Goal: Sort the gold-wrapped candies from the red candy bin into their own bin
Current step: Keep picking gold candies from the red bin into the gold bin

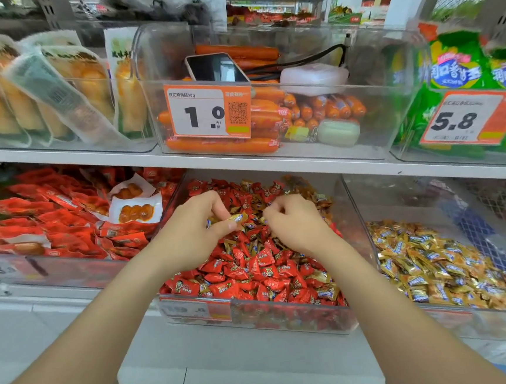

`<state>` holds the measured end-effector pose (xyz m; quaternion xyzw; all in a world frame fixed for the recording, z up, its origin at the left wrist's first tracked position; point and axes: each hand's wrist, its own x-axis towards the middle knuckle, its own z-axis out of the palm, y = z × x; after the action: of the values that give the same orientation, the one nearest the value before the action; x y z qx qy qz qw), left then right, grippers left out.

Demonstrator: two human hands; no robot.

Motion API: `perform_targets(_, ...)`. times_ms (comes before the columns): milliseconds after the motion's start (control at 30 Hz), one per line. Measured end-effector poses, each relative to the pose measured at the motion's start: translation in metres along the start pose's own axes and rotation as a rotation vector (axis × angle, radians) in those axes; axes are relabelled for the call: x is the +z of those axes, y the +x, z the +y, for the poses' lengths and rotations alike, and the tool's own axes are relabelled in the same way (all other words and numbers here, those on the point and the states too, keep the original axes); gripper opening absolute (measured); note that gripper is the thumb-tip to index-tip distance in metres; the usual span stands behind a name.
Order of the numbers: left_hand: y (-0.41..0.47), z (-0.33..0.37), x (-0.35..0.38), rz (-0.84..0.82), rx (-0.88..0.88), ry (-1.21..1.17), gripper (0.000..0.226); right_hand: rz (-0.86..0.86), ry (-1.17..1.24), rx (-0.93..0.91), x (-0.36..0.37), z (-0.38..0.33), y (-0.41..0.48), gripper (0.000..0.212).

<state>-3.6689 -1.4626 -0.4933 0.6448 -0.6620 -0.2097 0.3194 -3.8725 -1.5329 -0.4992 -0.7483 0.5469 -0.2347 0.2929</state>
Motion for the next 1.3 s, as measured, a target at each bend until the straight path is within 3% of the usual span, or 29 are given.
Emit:
perform_targets(133,-0.007,0.006,-0.001,-0.088,0.029,-0.037,0.003,-0.026,0.046,-0.085,-0.018,0.010,-0.010,0.036)
perform_targets(233,-0.011,0.009,-0.005,-0.164,0.054,-0.029,0.020,-0.098,0.287,-0.097,-0.024,0.016,-0.018,0.017)
perform_targets(300,-0.014,0.011,-0.007,-0.185,0.048,0.015,0.021,-0.108,0.313,-0.113,-0.026,0.019,-0.022,0.030)
perform_targets(367,-0.020,0.013,-0.005,-0.158,0.033,0.044,0.023,-0.108,0.128,-0.145,-0.023,0.021,-0.025,0.037)
perform_targets(467,-0.027,0.016,-0.005,-0.040,0.088,0.109,0.040,-0.087,-0.268,-0.254,-0.011,0.015,-0.037,0.026)
perform_targets(567,-0.029,0.013,-0.008,-0.066,0.170,0.187,0.034,-0.219,-0.524,-0.377,0.004,0.013,-0.044,0.061)
perform_targets(633,-0.028,0.010,-0.008,-0.143,0.159,0.190,0.028,-0.281,-0.588,-0.389,0.009,0.016,-0.037,0.066)
perform_targets(733,-0.028,0.008,-0.009,-0.234,0.132,0.228,0.044,-0.127,-0.642,-0.406,0.006,0.025,-0.017,0.047)
perform_targets(867,-0.033,0.013,-0.013,-0.314,0.176,0.223,0.025,-0.071,-0.650,-0.301,-0.008,0.037,-0.008,0.053)
perform_targets(933,-0.034,0.012,-0.016,-0.365,0.188,0.338,0.021,-0.060,-0.514,-0.347,-0.015,0.036,-0.012,0.038)
perform_targets(1067,-0.035,0.007,-0.023,-0.410,0.128,0.563,0.025,-0.240,-0.303,-0.461,-0.025,0.023,-0.034,0.004)
perform_targets(1167,-0.029,0.002,-0.023,-0.423,0.091,0.617,0.015,-0.391,-0.443,-0.441,-0.020,0.025,-0.043,0.024)
perform_targets(1233,-0.023,-0.002,-0.021,-0.415,0.073,0.635,0.025,-0.364,-0.562,-0.432,-0.014,0.029,-0.040,0.046)
perform_targets(1300,-0.018,-0.005,-0.018,-0.418,0.057,0.659,0.033,-0.365,-0.563,-0.416,-0.011,0.028,-0.037,0.052)
